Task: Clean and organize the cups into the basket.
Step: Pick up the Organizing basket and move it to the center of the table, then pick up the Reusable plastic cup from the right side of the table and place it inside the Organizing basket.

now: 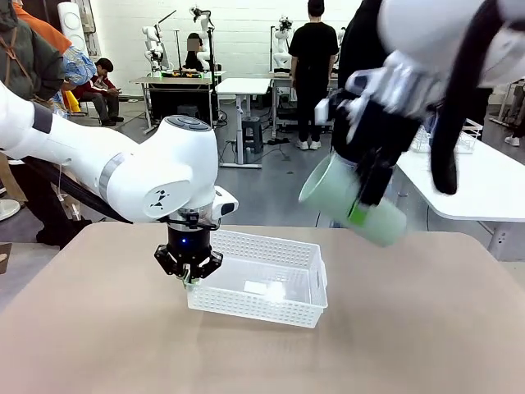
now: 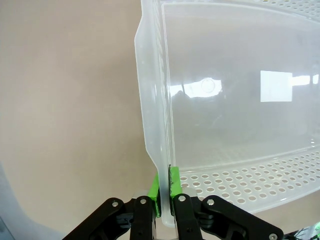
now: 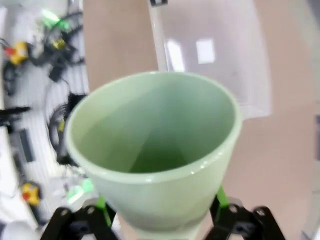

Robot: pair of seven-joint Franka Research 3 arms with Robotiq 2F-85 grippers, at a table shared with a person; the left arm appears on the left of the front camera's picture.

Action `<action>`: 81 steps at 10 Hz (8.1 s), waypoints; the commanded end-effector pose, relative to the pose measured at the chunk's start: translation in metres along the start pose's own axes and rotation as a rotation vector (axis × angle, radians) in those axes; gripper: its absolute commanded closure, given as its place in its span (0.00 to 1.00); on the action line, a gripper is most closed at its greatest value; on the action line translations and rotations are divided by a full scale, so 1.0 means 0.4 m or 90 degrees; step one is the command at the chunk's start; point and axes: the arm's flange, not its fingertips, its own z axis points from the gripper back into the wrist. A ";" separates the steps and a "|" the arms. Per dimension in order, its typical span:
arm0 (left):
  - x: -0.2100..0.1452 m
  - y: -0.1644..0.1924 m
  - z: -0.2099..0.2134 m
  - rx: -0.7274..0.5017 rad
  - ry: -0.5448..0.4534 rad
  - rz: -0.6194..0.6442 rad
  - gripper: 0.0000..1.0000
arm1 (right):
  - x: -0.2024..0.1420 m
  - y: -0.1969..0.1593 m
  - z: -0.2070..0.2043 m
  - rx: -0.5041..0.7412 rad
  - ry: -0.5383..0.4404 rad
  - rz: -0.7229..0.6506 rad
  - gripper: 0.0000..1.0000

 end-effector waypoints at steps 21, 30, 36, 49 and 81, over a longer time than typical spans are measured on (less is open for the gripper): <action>-0.010 0.007 0.000 0.002 -0.008 -0.004 1.00 | 0.193 -0.078 -0.345 -0.019 -0.058 0.168 0.15; -0.010 0.007 0.000 0.002 -0.008 -0.004 1.00 | 0.149 -0.159 -0.440 0.014 -0.060 0.131 0.15; -0.010 0.007 0.000 0.002 -0.008 -0.004 1.00 | 0.112 -0.183 -0.514 0.066 -0.058 0.125 0.15; -0.010 0.007 0.000 0.002 -0.008 -0.004 1.00 | 0.035 -0.093 -0.372 0.052 -0.035 0.185 0.00; -0.010 0.007 0.000 0.002 -0.008 -0.004 1.00 | -1.058 -0.210 -0.201 -0.022 -0.698 0.097 0.00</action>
